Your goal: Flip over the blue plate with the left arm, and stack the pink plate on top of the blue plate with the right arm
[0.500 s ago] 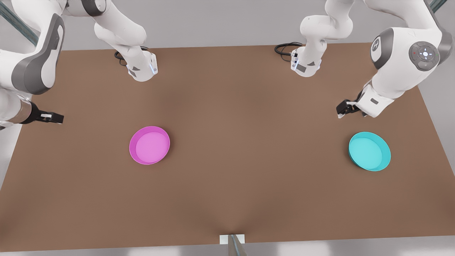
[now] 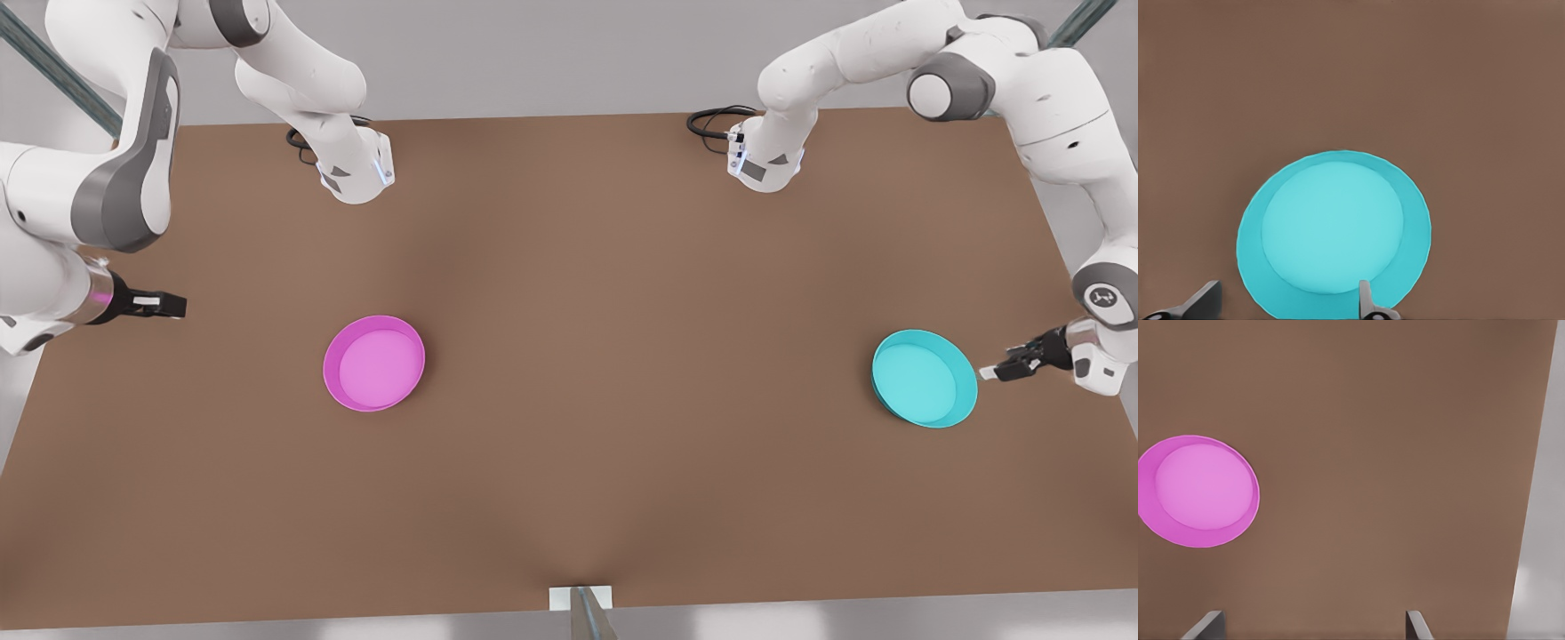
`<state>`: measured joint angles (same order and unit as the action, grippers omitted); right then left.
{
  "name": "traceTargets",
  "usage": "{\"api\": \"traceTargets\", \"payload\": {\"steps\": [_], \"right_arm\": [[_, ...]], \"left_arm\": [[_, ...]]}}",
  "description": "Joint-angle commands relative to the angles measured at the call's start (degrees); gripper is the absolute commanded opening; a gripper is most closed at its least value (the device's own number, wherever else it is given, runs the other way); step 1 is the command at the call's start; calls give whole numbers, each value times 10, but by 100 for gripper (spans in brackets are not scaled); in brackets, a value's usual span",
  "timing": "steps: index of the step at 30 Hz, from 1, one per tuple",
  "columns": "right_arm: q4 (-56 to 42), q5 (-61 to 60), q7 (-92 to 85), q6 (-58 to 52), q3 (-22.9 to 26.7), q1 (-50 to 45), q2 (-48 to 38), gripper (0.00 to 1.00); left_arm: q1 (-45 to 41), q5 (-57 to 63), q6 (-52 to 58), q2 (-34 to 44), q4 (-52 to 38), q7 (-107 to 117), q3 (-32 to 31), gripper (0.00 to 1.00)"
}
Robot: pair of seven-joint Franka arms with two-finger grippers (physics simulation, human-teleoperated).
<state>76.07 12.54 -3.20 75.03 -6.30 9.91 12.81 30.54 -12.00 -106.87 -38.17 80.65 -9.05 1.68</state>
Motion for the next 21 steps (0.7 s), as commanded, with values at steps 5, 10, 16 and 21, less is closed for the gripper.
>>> {"api": "traceTargets", "payload": {"steps": [5, 10, 16, 21], "right_arm": [[0, 0, -3, -1, 1, 0, 0, 100], [0, 0, -2, -1, 1, 0, 3, 100], [0, 0, -2, 0, 1, 1, 5, 100], [0, 0, -2, -1, 1, 3, 5, 100]], "left_arm": [[5, -28, -65, -53, -5, -441, 31, 100], [5, -58, -67, -81, 17, -437, 37, 100], [-3, -63, -72, -92, 16, -413, 38, 64], [-5, -63, -71, -91, 15, -404, 38, 55]]}}
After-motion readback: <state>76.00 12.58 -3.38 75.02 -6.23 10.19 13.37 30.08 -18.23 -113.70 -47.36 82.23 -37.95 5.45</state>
